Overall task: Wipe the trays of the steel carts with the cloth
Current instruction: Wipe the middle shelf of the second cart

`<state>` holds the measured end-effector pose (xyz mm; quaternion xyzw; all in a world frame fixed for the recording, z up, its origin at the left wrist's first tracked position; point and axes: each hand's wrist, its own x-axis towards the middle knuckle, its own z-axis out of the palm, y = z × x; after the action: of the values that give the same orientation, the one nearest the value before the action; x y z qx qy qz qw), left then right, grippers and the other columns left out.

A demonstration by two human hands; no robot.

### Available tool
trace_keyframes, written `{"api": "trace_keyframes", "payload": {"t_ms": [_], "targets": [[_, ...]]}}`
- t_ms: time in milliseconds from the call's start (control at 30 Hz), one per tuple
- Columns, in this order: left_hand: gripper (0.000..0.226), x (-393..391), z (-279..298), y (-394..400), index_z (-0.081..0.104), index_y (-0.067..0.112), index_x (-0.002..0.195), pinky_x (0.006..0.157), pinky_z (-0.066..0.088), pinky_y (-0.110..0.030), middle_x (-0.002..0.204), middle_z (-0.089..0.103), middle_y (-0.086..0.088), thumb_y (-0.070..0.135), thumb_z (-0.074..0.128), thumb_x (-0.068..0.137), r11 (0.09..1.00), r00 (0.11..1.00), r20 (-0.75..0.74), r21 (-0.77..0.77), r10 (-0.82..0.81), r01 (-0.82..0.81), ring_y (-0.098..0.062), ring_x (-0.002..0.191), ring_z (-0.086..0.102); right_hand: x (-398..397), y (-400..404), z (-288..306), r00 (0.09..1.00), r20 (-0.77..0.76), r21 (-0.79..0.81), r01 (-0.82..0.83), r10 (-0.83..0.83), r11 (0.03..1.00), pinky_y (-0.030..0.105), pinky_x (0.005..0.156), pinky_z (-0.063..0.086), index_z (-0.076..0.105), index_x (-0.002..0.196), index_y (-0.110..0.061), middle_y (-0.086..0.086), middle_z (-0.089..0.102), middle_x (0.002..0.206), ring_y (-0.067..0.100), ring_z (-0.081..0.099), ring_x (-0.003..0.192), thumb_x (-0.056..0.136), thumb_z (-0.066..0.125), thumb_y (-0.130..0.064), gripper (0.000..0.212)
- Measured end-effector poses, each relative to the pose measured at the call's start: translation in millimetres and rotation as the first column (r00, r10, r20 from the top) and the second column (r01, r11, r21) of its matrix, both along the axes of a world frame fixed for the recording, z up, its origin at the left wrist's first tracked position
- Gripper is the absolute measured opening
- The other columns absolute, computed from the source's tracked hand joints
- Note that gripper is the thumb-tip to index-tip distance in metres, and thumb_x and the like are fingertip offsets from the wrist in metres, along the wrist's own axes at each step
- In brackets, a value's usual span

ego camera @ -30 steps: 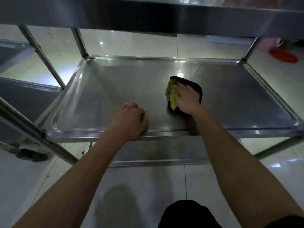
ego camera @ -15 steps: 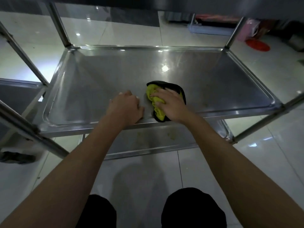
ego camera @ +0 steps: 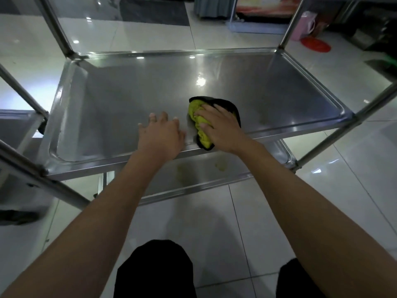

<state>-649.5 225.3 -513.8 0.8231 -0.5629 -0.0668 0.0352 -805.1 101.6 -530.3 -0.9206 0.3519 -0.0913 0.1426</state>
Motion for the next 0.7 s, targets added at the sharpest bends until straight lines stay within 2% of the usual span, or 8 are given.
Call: {"api": "trace_keyframes", "payload": {"t_ms": [100,267,400,467,533,600,633,700], "targets": [[0.043,2,0,-6,0.053,0.018,0.130,0.107,0.030,-0.069,0.143,0.039,-0.016,0.047,0.038,0.101,1.000,1.000,-0.030,0.011,0.008,-0.007,-0.042,0.141,0.031,-4,-3,4,0.999,0.033,0.032,-0.016,0.015,0.999,0.055,0.120,0.012,0.039,0.147,-0.038,-0.011,0.023,0.163,0.023,0.014,0.150,0.104,0.035,-0.043,0.044],[0.048,-3,-4,-17,0.050,0.023,0.137,0.109,0.033,-0.064,0.148,0.040,-0.012,0.046,0.037,0.098,0.995,0.994,0.031,0.021,0.101,-0.102,-0.035,0.143,0.032,-7,-26,2,0.993,0.051,0.095,-0.107,0.103,0.990,0.055,0.120,0.004,0.038,0.146,-0.042,-0.013,0.020,0.164,0.021,0.009,0.151,0.102,0.032,-0.042,0.044],[0.042,-21,3,-26,0.059,0.020,0.130,0.110,0.037,-0.058,0.146,0.045,-0.011,0.038,0.044,0.096,0.977,0.979,0.001,-0.056,0.206,-0.206,-0.037,0.134,0.045,-23,-55,-2,0.990,0.055,0.104,-0.136,0.131,0.985,0.056,0.119,0.003,0.037,0.147,-0.042,-0.013,0.018,0.164,0.023,0.007,0.152,0.102,0.030,-0.042,0.045],[0.038,-43,8,-30,0.068,0.018,0.117,0.105,0.044,-0.052,0.135,0.056,-0.009,0.036,0.045,0.093,0.963,0.973,0.009,-0.144,0.232,-0.228,-0.035,0.126,0.052,-32,-65,-4,0.986,0.051,0.107,-0.161,0.157,0.981,0.056,0.119,0.002,0.035,0.147,-0.042,-0.013,0.016,0.164,0.023,0.006,0.152,0.102,0.029,-0.042,0.045],[0.032,-81,14,-38,0.073,0.020,0.110,0.100,0.048,-0.046,0.128,0.062,-0.006,0.033,0.051,0.090,0.946,0.973,-0.044,-0.227,0.227,-0.231,-0.034,0.120,0.057,-37,-69,-4,0.981,0.044,0.109,-0.193,0.189,0.975,0.056,0.119,0.001,0.033,0.148,-0.041,-0.012,0.015,0.165,0.022,0.005,0.152,0.102,0.027,-0.041,0.046],[0.028,-118,12,-44,0.074,0.018,0.098,0.089,0.051,-0.045,0.119,0.064,-0.010,0.030,0.049,0.096,0.951,0.976,-0.079,-0.221,0.203,-0.216,-0.038,0.107,0.061,-44,-69,-2,0.977,0.033,0.114,-0.213,0.211,0.970,0.056,0.118,0.000,0.032,0.150,-0.039,-0.011,0.014,0.165,0.023,0.005,0.152,0.103,0.026,-0.040,0.047],[0.033,-131,11,-44,0.074,0.014,0.096,0.087,0.051,-0.045,0.118,0.064,-0.010,0.030,0.046,0.100,0.953,0.976,-0.068,-0.212,0.206,-0.216,-0.039,0.102,0.062,-48,-69,-1,0.975,0.029,0.116,-0.221,0.219,0.968,0.056,0.118,0.000,0.032,0.151,-0.038,-0.010,0.014,0.165,0.023,0.005,0.151,0.103,0.025,-0.041,0.048],[0.038,-145,10,-41,0.075,0.011,0.105,0.092,0.048,-0.046,0.129,0.061,-0.007,0.031,0.043,0.104,0.946,0.970,-0.061,-0.219,0.233,-0.241,-0.040,0.105,0.062,-61,-71,1,0.973,0.030,0.120,-0.229,0.227,0.966,0.057,0.118,0.001,0.032,0.150,-0.036,-0.009,0.014,0.165,0.024,0.006,0.151,0.102,0.024,-0.043,0.049]]}}
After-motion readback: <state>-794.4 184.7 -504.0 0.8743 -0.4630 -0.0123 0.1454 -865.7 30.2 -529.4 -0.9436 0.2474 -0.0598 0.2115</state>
